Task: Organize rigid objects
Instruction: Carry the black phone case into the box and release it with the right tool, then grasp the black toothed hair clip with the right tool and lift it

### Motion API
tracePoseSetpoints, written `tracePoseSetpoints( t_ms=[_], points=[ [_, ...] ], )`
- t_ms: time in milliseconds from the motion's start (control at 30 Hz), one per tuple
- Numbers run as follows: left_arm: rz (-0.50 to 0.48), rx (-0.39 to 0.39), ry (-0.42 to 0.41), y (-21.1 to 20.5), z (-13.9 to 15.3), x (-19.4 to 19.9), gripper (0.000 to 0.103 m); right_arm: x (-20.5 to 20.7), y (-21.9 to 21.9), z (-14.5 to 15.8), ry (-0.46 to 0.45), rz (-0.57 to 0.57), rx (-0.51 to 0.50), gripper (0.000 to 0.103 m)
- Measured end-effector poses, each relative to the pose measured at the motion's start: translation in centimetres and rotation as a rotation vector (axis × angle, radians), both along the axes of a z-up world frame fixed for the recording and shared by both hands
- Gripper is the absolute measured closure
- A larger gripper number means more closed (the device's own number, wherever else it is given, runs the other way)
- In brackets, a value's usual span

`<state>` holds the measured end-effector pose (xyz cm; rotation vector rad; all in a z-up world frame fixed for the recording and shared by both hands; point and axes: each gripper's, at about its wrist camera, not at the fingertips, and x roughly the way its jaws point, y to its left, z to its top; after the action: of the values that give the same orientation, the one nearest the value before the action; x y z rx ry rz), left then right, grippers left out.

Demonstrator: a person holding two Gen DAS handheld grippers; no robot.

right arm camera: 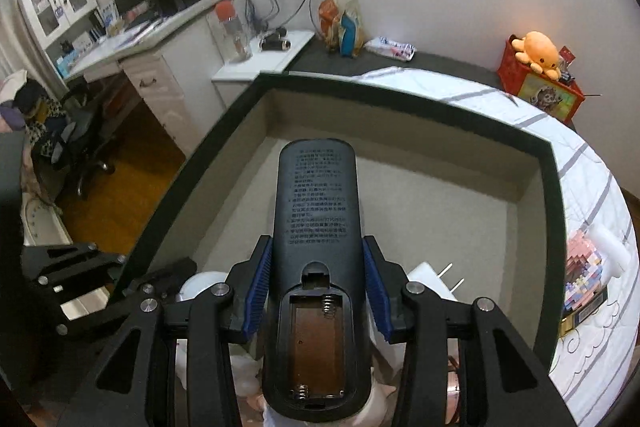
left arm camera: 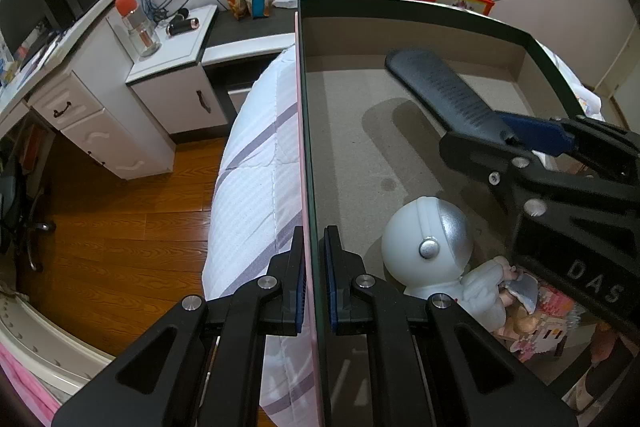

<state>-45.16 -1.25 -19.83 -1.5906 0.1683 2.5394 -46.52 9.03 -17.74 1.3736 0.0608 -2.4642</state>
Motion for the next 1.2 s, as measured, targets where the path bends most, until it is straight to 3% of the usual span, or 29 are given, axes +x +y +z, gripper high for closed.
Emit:
tracePoseSetpoints(
  t_ms=[367, 500, 633, 833, 1200],
  points=[
    [0.002, -0.004, -0.001, -0.3, 0.0, -0.1, 0.096, 2.3, 2.1, 2.6, 0.081, -0.019, -0.004, 0.052],
    [0.002, -0.005, -0.001, -0.2, -0.1, -0.1, 0.096, 4.0, 5.6, 4.5, 0.142, -0.086, 0.006, 0.052],
    [0.004, -0.004, -0.001, -0.2, -0.1, -0.1, 0.096, 5.8, 10.7, 5.0, 0.174, -0.206, 0.070, 0.044],
    [0.009, -0.011, -0.001, -0.2, -0.1, 0.0, 0.096, 7.7, 16.3, 2.3, 0.095, -0.293, 0.139, 0.044],
    [0.011, -0.025, -0.004, 0.0, 0.0, 0.3, 0.096, 8.0, 16.4, -2.0, -0.013, -0.193, 0.091, 0.044]
  ],
)
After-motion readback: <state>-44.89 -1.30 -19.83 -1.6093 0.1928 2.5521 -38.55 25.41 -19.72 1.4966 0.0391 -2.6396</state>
